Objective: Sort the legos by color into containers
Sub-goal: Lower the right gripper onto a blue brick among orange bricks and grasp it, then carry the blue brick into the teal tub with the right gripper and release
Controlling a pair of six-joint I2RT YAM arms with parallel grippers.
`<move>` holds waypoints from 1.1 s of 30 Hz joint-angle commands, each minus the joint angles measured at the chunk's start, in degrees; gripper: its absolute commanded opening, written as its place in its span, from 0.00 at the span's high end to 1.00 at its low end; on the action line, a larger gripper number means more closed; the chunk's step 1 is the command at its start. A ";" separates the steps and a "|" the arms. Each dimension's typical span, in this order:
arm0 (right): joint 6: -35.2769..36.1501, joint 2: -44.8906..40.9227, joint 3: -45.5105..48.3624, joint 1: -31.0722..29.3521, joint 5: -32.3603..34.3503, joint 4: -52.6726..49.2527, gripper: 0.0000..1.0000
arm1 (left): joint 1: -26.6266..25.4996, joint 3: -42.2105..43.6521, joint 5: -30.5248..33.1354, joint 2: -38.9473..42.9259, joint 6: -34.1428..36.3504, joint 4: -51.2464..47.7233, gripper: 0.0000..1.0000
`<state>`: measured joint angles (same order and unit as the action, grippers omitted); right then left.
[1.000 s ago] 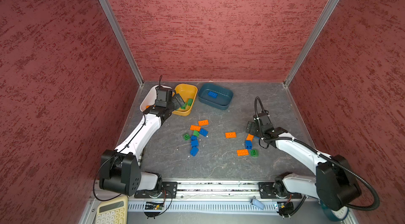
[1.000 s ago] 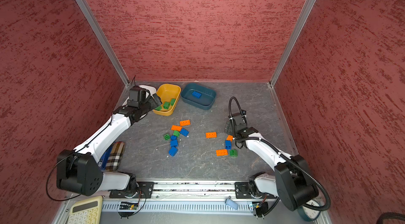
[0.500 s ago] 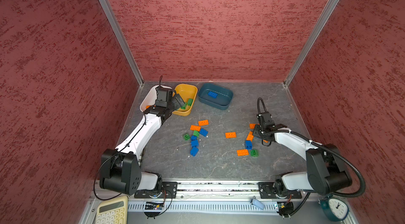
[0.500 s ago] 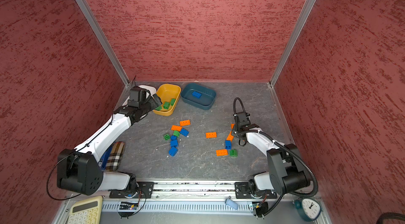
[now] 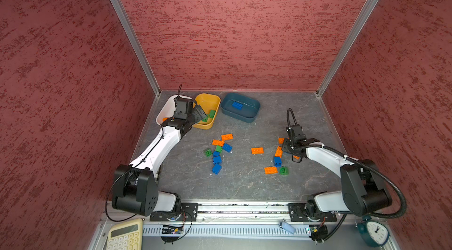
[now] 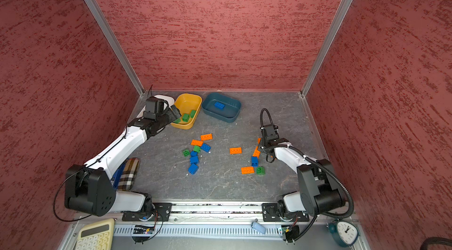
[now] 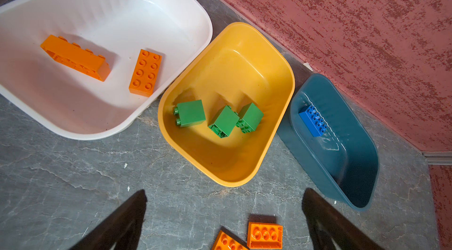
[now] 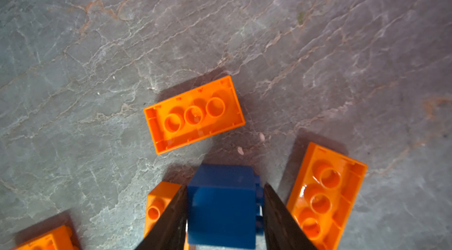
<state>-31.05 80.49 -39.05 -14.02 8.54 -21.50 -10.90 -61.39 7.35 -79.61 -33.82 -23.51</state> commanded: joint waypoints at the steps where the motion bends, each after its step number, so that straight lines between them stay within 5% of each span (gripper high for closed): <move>1: 0.71 -1.03 -0.53 0.25 -1.15 1.23 0.58 | -0.15 0.54 0.03 0.54 0.32 -0.05 0.01; 9: 4.03 -7.01 -5.32 -0.05 -6.77 2.14 0.64 | -4.25 0.97 -1.87 2.08 2.96 1.97 0.01; 16: 4.39 -2.85 -11.20 -2.78 -17.62 12.20 0.65 | -6.90 3.50 -13.36 2.60 6.88 8.72 0.01; 21: 4.95 5.81 -17.72 -4.97 -20.58 18.88 0.65 | -8.12 2.58 -19.01 1.19 9.99 9.67 0.01; 33: 4.62 31.41 -43.37 -7.41 -22.12 27.80 0.66 | -8.09 2.23 -13.12 2.54 10.17 4.93 0.01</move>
<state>-26.13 108.33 -77.76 -21.17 -13.76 1.78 -19.07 -57.98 -8.03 -77.71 -24.75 -16.12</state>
